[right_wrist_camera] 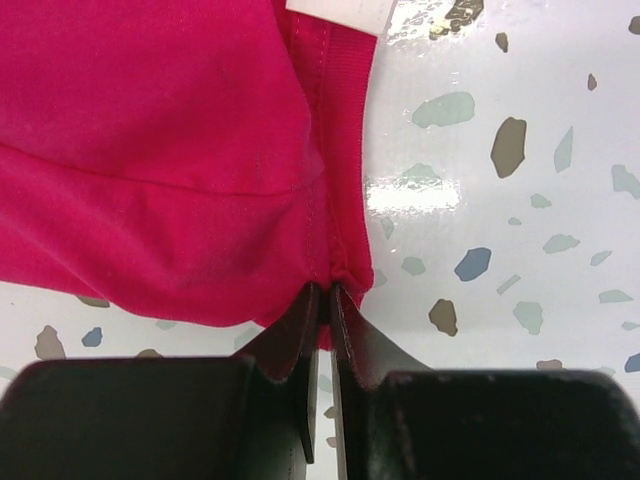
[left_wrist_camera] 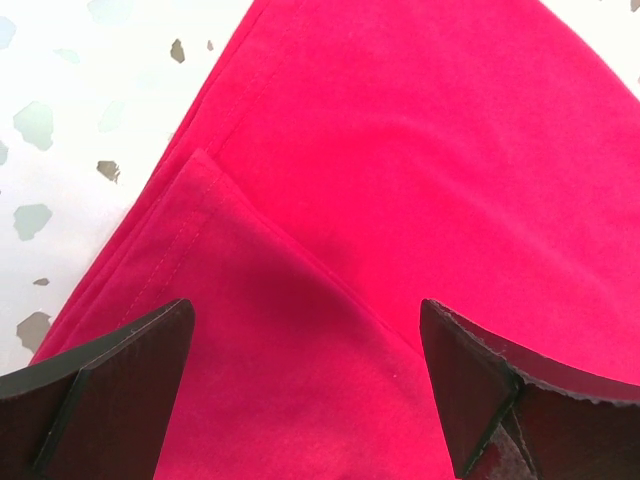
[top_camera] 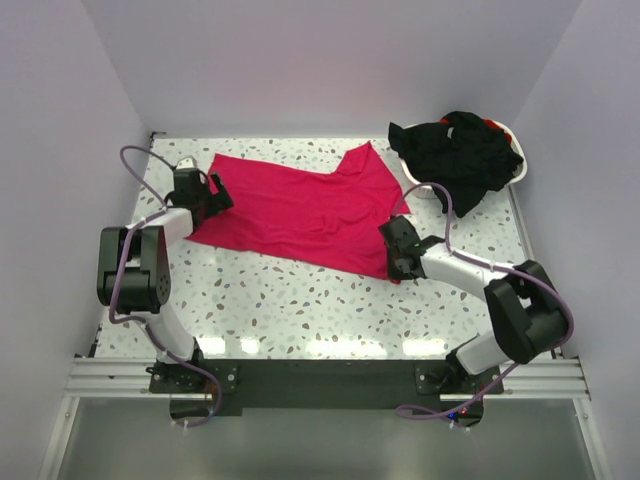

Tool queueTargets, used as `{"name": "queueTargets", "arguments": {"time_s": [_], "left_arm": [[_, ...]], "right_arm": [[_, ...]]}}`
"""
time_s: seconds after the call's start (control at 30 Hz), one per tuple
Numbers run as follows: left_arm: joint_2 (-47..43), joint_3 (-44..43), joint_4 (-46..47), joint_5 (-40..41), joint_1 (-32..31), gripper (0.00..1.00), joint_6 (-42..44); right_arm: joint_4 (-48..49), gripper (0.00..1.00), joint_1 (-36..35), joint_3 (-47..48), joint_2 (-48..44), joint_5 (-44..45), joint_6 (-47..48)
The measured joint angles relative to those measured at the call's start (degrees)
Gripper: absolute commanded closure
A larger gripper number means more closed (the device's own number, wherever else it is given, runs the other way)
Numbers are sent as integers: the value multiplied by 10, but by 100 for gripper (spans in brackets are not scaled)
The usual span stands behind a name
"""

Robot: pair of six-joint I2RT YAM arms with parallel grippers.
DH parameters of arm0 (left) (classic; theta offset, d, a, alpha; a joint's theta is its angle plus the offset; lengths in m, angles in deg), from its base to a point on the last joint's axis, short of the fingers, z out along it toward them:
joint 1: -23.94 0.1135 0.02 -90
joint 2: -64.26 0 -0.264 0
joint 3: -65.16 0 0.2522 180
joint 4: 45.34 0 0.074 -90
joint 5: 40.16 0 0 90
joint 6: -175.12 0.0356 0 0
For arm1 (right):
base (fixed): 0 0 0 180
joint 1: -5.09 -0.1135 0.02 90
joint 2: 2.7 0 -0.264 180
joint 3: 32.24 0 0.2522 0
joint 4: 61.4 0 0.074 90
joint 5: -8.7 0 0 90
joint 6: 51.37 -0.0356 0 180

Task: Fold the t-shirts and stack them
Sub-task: Fold the tshirt

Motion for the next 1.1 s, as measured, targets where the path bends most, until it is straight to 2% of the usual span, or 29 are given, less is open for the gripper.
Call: {"name": "queueTargets", "arguments": {"time_s": [0.67, 1.1], "left_arm": [[11, 0, -24, 42, 3, 0, 1], [7, 18, -15, 66, 0, 0, -4]], "right_arm": [[-101, 89, 5, 54, 42, 49, 22], [-116, 88, 5, 67, 56, 62, 30]]}}
